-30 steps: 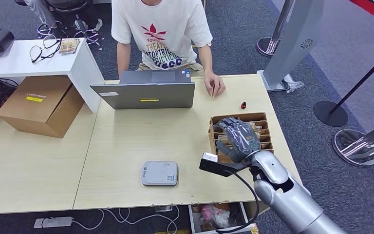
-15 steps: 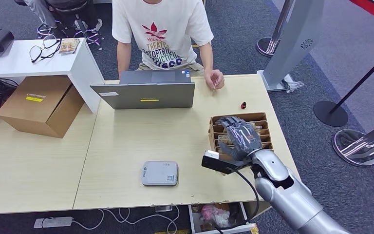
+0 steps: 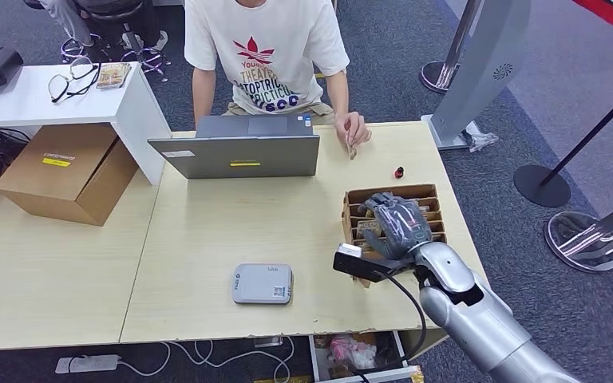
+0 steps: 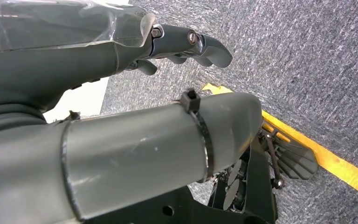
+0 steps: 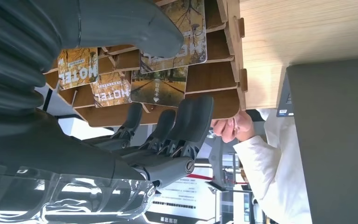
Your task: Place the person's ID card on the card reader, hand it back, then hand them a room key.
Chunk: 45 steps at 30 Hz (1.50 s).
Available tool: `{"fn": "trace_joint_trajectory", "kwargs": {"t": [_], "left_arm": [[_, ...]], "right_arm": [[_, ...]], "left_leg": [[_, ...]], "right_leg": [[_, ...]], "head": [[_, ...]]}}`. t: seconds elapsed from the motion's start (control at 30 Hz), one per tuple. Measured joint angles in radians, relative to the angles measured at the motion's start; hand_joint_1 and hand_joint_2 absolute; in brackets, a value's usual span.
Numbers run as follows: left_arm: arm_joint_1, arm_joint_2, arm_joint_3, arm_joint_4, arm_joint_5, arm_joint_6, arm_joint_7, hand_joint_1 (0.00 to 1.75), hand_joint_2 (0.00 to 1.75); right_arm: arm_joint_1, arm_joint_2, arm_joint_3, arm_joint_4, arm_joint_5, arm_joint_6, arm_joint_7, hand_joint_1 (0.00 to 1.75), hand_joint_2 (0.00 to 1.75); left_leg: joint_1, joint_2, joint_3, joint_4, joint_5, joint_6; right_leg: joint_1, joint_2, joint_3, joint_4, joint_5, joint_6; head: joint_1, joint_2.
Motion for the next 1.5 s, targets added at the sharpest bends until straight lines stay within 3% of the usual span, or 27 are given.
{"fn": "trace_joint_trajectory", "kwargs": {"t": [0.87,1.5], "left_arm": [[0.001,0.000,0.000,0.000,0.002,-0.005,-0.001,0.00,0.00],[0.003,-0.003,0.000,0.000,0.018,0.024,-0.030,0.00,0.00]], "right_arm": [[0.000,-0.032,-0.002,-0.001,-0.017,0.024,0.003,0.81,1.75],[-0.009,-0.047,0.008,-0.001,-0.032,0.095,0.021,0.82,1.75]], "left_leg": [[0.000,0.000,0.000,0.000,0.000,0.000],[0.000,0.000,0.000,0.000,0.000,0.000]], "right_leg": [[0.000,0.000,0.000,0.000,0.000,0.000],[0.000,0.000,0.000,0.000,0.000,0.000]], "head": [[0.000,0.000],[0.000,0.000]]}}
